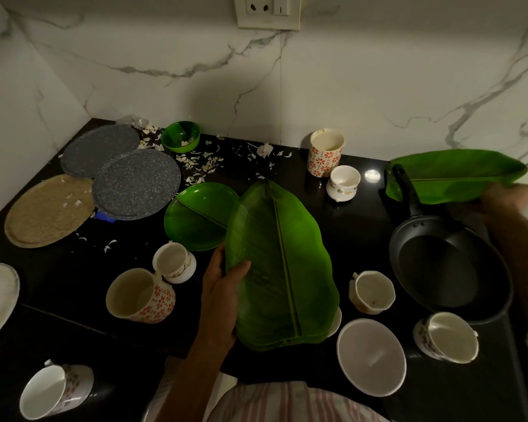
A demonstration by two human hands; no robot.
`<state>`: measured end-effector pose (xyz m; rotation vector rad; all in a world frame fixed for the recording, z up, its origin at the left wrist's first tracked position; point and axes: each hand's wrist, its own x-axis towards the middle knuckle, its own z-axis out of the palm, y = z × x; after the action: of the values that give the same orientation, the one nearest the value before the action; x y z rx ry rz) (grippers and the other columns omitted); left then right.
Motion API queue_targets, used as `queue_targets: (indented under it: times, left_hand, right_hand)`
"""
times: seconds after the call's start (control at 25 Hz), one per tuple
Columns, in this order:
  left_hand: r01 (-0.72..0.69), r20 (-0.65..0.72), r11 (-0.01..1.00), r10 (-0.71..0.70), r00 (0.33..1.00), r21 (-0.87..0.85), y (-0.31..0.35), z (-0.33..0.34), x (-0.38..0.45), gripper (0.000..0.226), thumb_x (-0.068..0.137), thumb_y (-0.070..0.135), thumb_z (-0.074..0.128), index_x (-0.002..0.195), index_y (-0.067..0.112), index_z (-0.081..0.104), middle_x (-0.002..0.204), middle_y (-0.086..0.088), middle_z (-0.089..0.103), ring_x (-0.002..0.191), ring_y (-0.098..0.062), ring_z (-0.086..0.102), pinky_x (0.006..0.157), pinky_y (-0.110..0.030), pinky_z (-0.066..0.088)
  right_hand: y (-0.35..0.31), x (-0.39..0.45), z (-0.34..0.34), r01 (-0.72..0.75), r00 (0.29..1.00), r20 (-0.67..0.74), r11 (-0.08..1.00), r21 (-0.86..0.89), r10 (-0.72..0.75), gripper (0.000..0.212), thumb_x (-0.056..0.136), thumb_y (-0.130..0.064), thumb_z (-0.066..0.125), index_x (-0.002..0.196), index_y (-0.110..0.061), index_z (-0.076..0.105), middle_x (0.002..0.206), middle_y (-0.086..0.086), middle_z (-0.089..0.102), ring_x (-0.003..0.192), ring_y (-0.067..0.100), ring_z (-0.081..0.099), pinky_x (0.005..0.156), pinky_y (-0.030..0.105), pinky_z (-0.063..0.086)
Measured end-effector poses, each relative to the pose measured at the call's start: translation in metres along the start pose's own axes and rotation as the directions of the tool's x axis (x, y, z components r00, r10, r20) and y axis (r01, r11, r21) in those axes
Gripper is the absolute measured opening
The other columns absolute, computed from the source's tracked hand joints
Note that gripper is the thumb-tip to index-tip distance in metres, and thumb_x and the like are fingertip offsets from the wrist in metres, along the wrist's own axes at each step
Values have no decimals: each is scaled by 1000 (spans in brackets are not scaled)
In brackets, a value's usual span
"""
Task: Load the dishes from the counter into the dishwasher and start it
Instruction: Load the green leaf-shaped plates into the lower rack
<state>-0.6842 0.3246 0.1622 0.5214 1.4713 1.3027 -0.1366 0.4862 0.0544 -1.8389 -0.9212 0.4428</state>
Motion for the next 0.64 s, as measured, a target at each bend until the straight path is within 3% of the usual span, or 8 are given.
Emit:
queue_targets:
  times: [0.04,0.12,0.16,0.32,0.4,0.52,0.64]
  left_hand:
    - [-1,1,1000,1,1000,1,0,0,-1,39,92,8,58,124,31,60,114,-2,70,98,-22,70,75,-39,56]
    - [-7,18,1000,7,1000,0,-1,2,-4,36,92,7,57,118,32,61,112,-1,71,95,-21,71,73,-37,56]
    - [-12,28,1000,12,1000,-6,-1,2,-5,36,92,7,57,118,32,61,110,-1,72,95,-21,71,73,-37,56]
    - [-24,48,1000,24,999,-2,-3,2,-8,39,91,7,58,126,25,60,111,-2,72,98,-24,70,80,-43,56]
    - [-33,50,999,33,998,0,-4,1,-9,41,91,6,58,128,23,59,112,-4,72,98,-25,70,79,-43,57]
    - [-51,54,999,51,997,-2,-5,-2,-11,42,91,5,58,129,20,58,114,-6,71,97,-25,70,75,-38,57]
    - [-62,48,998,61,997,15,-6,-8,-11,43,90,6,58,130,22,58,116,-5,70,100,-25,69,79,-41,55]
  right_hand:
    - [-1,1,-2,-56,998,-42,998,4,56,41,91,-29,43,125,-6,50,110,12,64,92,26,64,82,36,51]
    - [-67,-25,41,-2,994,-110,992,-125,-12,47,93,-30,37,129,-1,46,112,15,63,93,29,61,84,37,47]
    - [-94,-40,59,43,982,-166,957,-288,-94,56,95,-30,30,139,5,35,125,22,58,111,39,55,94,41,40]
    - [-161,-56,75,33,936,-347,996,-87,-62,50,96,-30,25,125,7,43,99,19,60,80,25,52,73,34,37]
    - [-161,-73,66,146,895,-423,989,-25,-143,42,97,-28,25,119,2,45,85,12,54,72,21,46,65,31,31]
    - [-195,-103,68,277,892,-387,959,59,-234,10,97,-21,29,104,-14,32,73,-7,45,64,13,43,65,28,31]
    - [-209,-124,75,286,949,-199,934,213,-245,13,94,-24,35,105,-18,32,75,-9,43,58,0,45,66,24,36]
